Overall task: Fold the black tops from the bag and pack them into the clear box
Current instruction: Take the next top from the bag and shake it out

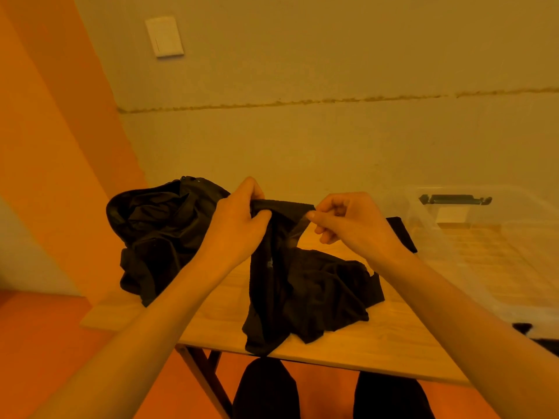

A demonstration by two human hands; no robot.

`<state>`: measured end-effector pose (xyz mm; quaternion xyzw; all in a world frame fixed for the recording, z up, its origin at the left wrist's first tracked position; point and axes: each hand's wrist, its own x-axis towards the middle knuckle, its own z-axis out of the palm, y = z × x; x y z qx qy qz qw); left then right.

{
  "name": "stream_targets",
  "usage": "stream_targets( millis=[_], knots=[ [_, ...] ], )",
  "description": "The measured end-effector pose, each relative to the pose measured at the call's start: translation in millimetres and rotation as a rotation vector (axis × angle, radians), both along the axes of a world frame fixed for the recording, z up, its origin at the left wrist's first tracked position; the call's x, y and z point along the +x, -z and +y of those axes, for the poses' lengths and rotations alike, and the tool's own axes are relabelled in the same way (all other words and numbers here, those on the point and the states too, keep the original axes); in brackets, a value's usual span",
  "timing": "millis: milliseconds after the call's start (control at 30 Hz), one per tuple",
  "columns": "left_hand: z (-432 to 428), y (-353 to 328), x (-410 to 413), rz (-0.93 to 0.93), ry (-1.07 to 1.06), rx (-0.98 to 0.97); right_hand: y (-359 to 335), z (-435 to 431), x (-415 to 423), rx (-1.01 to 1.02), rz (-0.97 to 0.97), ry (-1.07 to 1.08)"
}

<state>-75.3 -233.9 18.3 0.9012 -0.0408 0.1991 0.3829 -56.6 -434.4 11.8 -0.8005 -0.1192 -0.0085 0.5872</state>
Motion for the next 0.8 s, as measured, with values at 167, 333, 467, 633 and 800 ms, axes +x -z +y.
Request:
stream_targets(
  millis=[167, 333, 467, 633, 800],
  knots=[
    [5, 2, 1, 0.025, 0.115, -0.049, 3, -5, 6, 0.100, 0.053, -0.050],
    [16, 7, -1, 0.018, 0.165, 0.028, 0, -10, 13, 0.388, 0.150, -0.073],
    [22, 11, 5, -0.025, 0.047, 0.157, -1, -12, 18, 0.599, 0.183, -0.104],
    [41, 29, 4, 0.029, -0.291, 0.515, 1, -19, 21, 0.678, 0.183, -0.093],
    [79, 55, 13, 0.474, -0.374, 0.293, 1, -42, 32, 0.744, 0.291, -0.047]
  ],
)
